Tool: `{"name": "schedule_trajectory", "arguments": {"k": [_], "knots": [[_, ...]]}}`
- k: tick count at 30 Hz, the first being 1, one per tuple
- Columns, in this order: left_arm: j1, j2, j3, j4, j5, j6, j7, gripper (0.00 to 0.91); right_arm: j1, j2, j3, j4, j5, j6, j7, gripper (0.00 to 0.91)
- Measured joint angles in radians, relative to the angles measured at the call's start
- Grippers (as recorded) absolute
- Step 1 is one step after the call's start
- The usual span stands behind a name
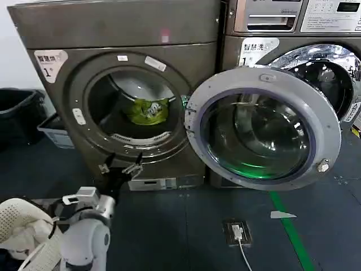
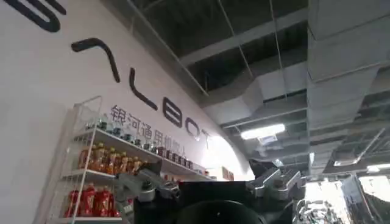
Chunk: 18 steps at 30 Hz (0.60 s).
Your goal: Grasp the clothes from the dryer.
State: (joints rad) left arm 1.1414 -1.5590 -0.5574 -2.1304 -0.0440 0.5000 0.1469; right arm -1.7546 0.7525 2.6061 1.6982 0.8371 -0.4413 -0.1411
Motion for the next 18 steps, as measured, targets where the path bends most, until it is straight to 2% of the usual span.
{"name": "schedule_trajectory", "arguments": {"k": [18], "knots": [[-0.012,-0.001,0.000,0.014,0.008,0.000,0.001,0.907,0.001,-0.003,0.006,-0.007,0.009,0.002,0.003,0.907]]}}
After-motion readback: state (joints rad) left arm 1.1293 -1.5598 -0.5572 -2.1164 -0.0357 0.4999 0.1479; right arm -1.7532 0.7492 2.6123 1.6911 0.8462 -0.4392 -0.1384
